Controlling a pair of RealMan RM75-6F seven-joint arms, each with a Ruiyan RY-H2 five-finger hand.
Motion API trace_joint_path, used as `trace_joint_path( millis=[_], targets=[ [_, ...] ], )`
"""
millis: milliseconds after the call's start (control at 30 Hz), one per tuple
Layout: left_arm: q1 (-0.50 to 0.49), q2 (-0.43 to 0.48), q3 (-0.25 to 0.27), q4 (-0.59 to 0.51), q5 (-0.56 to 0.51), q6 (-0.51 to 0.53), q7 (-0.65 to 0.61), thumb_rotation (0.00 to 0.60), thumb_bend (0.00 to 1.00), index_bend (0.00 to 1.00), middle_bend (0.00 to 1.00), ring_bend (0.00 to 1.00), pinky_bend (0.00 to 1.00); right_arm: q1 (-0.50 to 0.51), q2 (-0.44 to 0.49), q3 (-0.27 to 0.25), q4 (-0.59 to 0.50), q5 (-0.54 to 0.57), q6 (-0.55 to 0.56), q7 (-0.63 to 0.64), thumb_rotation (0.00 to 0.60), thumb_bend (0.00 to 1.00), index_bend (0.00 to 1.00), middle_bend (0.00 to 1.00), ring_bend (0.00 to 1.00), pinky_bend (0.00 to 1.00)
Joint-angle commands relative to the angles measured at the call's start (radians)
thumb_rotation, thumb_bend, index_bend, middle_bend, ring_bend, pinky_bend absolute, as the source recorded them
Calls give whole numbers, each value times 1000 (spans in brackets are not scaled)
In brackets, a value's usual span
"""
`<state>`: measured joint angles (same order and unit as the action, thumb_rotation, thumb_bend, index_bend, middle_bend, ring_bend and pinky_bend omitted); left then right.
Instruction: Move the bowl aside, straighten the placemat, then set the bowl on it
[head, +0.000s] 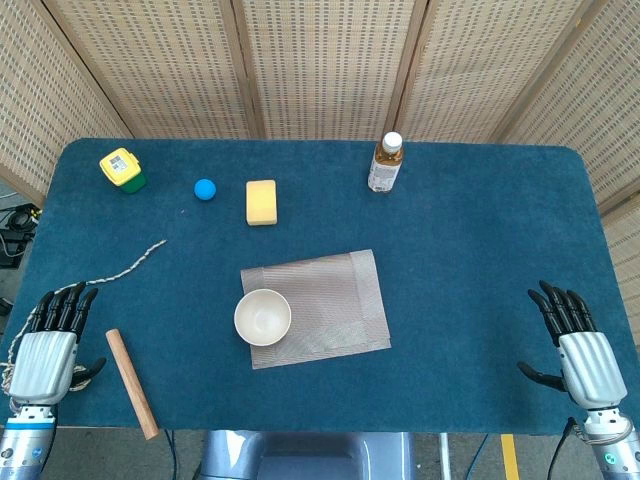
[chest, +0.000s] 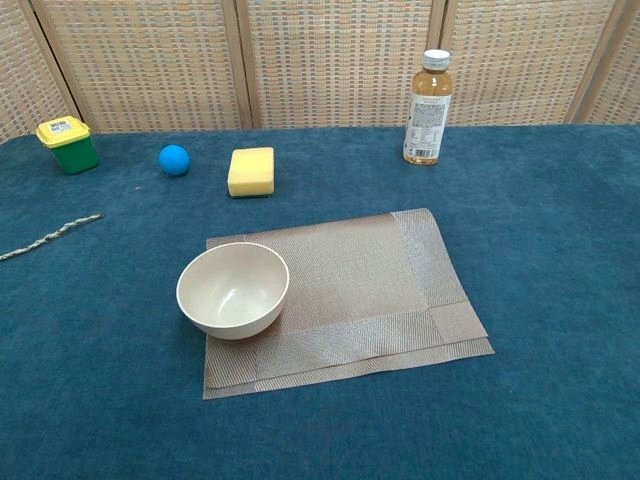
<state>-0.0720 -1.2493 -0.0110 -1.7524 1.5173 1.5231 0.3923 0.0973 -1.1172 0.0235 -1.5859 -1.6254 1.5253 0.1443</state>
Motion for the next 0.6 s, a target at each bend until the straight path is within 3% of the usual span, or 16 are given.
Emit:
trace_joint_path(
  millis=[33,600],
  targets=[
    [0,-1,0,-1,1,-1,1,600,30,0,0,0,0,0,1,0,-2,1,-1,3,600,150,0,0,0,0],
    [-10,-18,10,10,26,-19,9,600,31,0,0,0,0,-1,7,4,-19,18,-9,-4,600,150,0,0,0,0]
  ],
)
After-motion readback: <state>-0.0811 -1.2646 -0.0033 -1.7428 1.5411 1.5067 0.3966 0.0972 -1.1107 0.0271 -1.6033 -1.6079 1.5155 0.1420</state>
